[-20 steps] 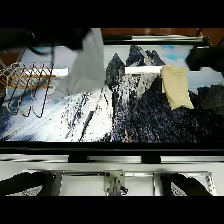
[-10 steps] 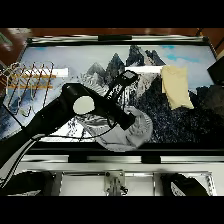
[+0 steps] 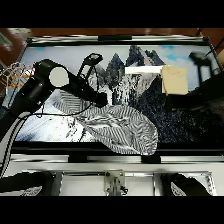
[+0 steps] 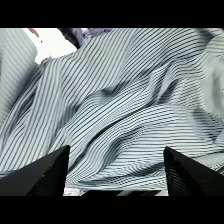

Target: Fold the shirts.

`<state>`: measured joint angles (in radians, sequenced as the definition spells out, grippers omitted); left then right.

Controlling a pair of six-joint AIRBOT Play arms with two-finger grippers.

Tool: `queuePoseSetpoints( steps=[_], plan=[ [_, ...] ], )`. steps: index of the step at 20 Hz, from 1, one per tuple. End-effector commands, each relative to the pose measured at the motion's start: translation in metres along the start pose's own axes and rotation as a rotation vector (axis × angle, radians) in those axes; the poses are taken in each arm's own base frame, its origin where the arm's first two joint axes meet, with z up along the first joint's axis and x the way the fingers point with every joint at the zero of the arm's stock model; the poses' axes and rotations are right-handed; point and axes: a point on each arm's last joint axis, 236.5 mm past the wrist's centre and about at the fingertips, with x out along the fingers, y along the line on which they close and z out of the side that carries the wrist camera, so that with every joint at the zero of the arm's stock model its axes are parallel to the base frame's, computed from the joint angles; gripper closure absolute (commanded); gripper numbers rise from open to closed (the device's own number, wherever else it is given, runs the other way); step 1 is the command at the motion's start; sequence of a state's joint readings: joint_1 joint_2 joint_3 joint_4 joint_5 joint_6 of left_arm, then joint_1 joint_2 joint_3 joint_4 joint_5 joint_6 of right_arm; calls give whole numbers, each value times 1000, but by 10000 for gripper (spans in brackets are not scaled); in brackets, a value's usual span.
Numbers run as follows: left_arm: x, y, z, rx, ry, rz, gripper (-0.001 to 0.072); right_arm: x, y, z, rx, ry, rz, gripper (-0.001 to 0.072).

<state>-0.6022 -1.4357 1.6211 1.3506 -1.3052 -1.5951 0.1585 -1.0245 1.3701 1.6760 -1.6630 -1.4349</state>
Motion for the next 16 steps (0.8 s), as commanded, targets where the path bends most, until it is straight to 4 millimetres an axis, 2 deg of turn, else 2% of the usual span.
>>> queuePoseSetpoints(
  steps=[1,4,7,9,10,12,15,16],
  plan=[
    [14,22,-11,13,76,15,-13,73,-4,-36,24,150,16,53],
    [26,56,-23,9,147,104,-13,108,-7,-49,66,174,20,53],
    [5,122,-52,-7,272,278,-13,122,-24,-72,25,245,-39,53],
    [-4,152,-73,-107,333,287,-13,136,-26,-97,67,326,-4,53],
    [-1,158,-83,-160,352,253,-13,143,-20,-112,101,372,59,53],
    [19,151,-107,-264,390,119,-13,155,-8,-136,167,439,176,53],
    [55,151,-141,-321,424,62,-13,167,1,-149,231,460,255,53],
    [65,152,-146,-330,416,62,-13,172,1,-152,239,456,252,53]
  ],
)
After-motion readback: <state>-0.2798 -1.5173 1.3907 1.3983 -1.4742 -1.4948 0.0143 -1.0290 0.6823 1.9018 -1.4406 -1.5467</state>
